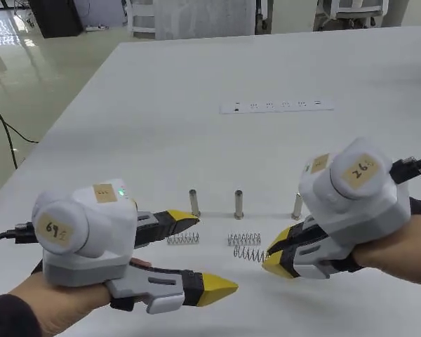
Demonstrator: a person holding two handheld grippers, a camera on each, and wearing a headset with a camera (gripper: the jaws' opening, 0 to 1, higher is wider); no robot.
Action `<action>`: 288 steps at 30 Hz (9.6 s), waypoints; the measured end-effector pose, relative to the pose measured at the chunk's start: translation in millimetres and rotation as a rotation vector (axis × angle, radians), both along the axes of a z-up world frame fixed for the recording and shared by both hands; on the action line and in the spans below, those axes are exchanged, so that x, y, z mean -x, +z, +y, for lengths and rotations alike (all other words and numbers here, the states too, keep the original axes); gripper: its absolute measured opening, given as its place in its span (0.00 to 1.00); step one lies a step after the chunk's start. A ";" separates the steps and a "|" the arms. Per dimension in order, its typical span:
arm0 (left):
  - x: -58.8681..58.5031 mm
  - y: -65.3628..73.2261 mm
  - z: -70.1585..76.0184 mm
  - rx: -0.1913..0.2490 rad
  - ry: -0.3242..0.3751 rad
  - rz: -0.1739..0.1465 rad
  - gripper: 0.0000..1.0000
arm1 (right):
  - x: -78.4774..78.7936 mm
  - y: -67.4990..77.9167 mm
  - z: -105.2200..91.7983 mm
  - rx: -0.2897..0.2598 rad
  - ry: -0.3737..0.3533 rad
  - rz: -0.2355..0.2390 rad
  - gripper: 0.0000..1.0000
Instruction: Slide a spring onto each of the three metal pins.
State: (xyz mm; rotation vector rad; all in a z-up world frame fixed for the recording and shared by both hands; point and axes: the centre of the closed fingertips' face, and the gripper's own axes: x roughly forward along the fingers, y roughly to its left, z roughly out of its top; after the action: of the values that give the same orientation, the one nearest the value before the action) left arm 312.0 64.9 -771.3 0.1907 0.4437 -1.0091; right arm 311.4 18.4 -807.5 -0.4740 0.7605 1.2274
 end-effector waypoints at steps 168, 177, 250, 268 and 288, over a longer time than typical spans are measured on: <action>35.3 -2.0 -24.2 0.007 -0.210 -0.001 0.11 | 40.3 45.0 34.8 -0.003 0.309 0.031 0.08; 29.6 -1.4 -17.9 0.023 -0.161 0.016 0.21 | 32.0 45.5 23.2 0.021 0.285 0.019 0.08; 7.6 0.8 20.4 0.080 0.065 0.037 0.62 | -70.9 65.1 -59.2 0.315 0.198 -0.114 0.08; 7.1 0.1 19.8 0.085 0.060 0.042 0.61 | -105.6 35.4 -59.4 0.416 0.211 -0.091 0.08; 7.3 -2.2 19.6 0.080 0.063 0.047 0.60 | -115.2 10.6 -61.4 0.459 0.208 -0.045 0.08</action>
State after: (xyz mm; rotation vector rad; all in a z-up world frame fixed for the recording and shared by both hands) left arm 304.7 84.5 -773.5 0.0810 0.4491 -0.9687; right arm 426.6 -42.9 -796.8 -0.9735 0.9766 1.2274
